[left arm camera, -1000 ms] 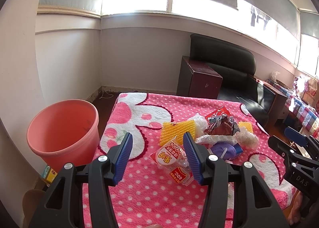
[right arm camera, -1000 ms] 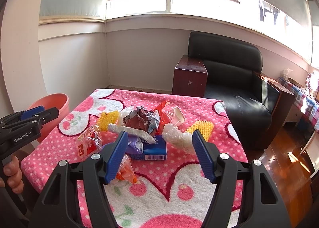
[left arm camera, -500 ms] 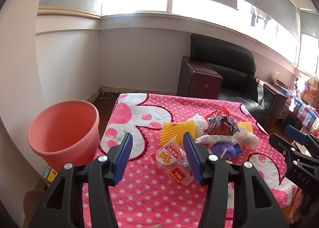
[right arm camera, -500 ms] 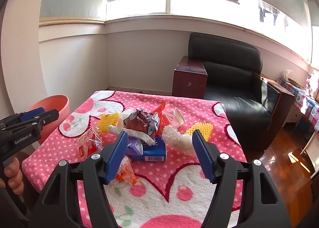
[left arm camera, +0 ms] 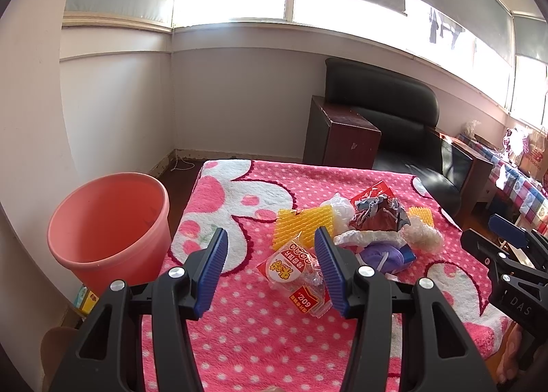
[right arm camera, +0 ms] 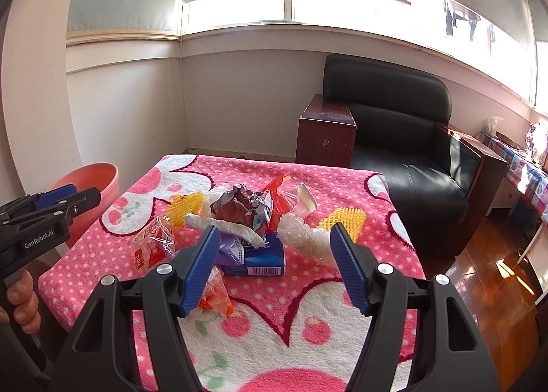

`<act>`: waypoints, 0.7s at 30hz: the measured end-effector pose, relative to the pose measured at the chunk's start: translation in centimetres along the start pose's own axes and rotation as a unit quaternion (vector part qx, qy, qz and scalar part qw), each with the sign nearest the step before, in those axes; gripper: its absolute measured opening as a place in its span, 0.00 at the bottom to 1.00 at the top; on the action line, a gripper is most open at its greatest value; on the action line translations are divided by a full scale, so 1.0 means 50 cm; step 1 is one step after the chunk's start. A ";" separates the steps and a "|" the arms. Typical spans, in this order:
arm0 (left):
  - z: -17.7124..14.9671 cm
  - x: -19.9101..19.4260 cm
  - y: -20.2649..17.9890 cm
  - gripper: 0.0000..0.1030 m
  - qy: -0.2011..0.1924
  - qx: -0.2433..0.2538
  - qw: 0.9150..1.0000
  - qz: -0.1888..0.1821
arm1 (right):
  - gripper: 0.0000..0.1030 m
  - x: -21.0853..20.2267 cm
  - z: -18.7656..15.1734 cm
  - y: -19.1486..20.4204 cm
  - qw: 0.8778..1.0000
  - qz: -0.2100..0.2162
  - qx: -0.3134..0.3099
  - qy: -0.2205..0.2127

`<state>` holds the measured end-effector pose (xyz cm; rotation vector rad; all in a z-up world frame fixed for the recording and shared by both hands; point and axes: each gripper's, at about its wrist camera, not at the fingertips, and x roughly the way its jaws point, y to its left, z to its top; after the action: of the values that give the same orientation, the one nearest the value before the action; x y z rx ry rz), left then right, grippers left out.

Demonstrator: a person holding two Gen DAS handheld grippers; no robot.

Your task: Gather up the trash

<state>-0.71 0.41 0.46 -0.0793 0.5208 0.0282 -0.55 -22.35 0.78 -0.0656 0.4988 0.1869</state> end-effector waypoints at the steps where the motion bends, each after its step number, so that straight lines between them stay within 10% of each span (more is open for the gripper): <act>1: 0.000 0.000 0.000 0.51 0.000 0.000 1.000 0.000 | 0.65 0.000 0.000 -0.001 1.000 0.000 0.001 0.000; 21: -0.015 0.018 0.007 0.51 0.023 0.010 0.999 -0.027 | 0.65 0.013 -0.018 -0.025 1.000 -0.003 0.020 0.010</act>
<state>-0.32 0.70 -0.67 -0.0744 0.5638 -0.0322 -0.16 -23.56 -0.28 -0.0291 0.5213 0.1694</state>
